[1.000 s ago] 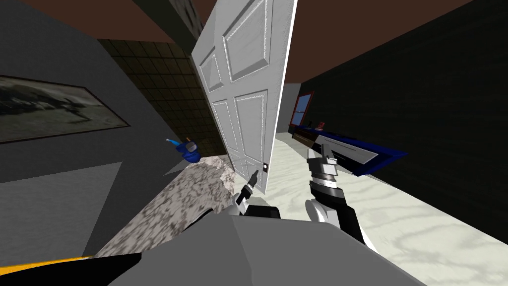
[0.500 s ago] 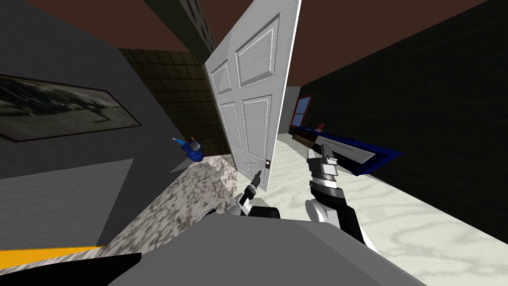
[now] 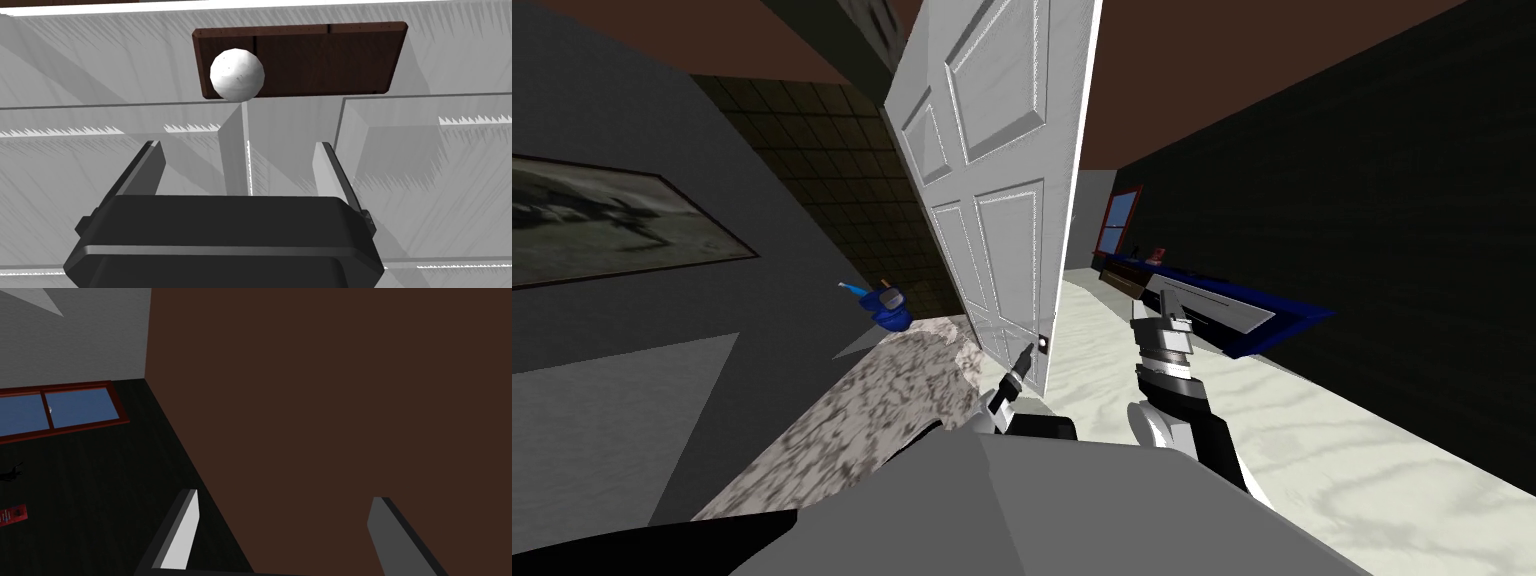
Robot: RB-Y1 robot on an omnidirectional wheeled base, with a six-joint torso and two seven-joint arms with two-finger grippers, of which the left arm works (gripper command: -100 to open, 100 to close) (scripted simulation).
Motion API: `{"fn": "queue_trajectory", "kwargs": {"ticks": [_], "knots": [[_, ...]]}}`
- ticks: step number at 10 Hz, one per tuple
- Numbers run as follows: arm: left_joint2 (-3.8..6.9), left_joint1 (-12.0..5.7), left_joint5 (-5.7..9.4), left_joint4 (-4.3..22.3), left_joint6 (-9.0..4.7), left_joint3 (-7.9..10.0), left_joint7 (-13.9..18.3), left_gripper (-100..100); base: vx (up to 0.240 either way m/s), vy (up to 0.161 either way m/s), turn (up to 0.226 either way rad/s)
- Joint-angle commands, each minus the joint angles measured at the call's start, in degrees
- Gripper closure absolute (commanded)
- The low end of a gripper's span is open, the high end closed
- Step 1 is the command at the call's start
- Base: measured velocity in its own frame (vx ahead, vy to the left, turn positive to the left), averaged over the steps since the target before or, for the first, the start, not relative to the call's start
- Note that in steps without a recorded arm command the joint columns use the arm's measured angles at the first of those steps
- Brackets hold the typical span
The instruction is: Push the door open
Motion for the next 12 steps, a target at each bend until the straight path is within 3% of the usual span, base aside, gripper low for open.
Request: {"fn": "queue_trajectory", "kwargs": {"ticks": [1,2,4,5,10,11,12], "knots": [[-0.65,0.33,0.09,-0.3,-0.17,0.14,-0.3,-100,0.239,-0.140,-0.024],[-1.54,0.39,0.15,-0.3,-0.37,0.22,-0.4,-100,0.220,-0.140,-0.034],[-1.54,0.15,0.16,0.5,-0.91,0.23,-0.3,-100,0.083,-0.061,0.010],[-1.54,0.15,0.16,0.5,-0.91,0.23,-0.3,100,-0.003,0.002,-0.010],[-1.54,0.15,0.16,0.5,-0.91,0.23,-0.3,100,-0.007,0.006,-0.002],[-0.39,0.05,0.54,0.6,-0.59,1.52,-0.7,100,0.097,-0.095,0.036],[-0.17,0.01,0.64,0.6,-0.52,1.88,-0.8,100,0.122,-0.156,0.063]]}}
